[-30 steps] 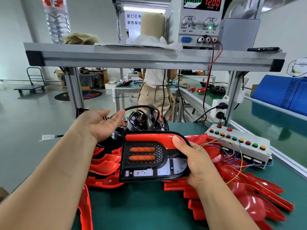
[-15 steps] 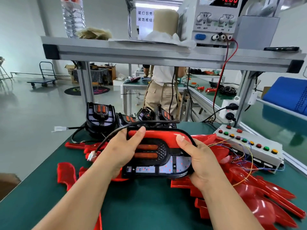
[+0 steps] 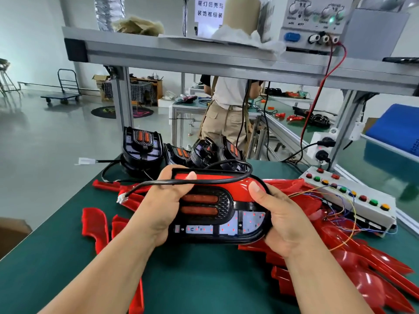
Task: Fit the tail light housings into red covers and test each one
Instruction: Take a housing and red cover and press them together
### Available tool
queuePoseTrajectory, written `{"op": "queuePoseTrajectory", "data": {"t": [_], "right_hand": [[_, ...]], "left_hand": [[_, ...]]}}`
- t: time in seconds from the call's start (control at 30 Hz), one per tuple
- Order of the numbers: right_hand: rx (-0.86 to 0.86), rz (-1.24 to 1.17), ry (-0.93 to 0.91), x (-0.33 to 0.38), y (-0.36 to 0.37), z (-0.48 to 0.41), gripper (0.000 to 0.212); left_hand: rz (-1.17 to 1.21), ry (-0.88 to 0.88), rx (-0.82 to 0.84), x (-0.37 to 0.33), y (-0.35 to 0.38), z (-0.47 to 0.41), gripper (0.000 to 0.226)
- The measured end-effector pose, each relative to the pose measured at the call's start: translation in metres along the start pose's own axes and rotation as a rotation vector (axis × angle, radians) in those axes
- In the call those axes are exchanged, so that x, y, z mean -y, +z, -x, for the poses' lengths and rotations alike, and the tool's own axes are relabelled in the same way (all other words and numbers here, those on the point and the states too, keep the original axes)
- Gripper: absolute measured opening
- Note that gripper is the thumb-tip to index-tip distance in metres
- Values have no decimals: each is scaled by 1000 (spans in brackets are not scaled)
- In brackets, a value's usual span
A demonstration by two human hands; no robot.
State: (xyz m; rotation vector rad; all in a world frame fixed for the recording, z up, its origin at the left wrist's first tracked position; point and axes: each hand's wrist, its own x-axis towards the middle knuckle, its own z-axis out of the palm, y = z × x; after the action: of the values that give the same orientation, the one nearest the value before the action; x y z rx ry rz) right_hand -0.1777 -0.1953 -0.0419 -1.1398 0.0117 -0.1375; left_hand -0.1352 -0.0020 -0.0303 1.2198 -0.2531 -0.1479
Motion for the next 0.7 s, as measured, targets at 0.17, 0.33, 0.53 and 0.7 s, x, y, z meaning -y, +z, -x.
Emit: {"op": "queuePoseTrajectory", "data": {"t": [0.17, 0.33, 0.53, 0.7], "right_hand": [[-53, -20, -15, -2, 2, -2, 49], [-38, 39, -41, -3, 0, -4, 34], [-136, -21, -1, 5, -6, -6, 35], [-217, -73, 5, 11, -5, -4, 42]], "left_hand": [[17, -9, -24, 2, 0, 0, 13], [-28, -111, 20, 2, 0, -3, 23], [-59, -135, 338, -7, -13, -5, 34], [-304, -154, 235, -9, -10, -3, 26]]}}
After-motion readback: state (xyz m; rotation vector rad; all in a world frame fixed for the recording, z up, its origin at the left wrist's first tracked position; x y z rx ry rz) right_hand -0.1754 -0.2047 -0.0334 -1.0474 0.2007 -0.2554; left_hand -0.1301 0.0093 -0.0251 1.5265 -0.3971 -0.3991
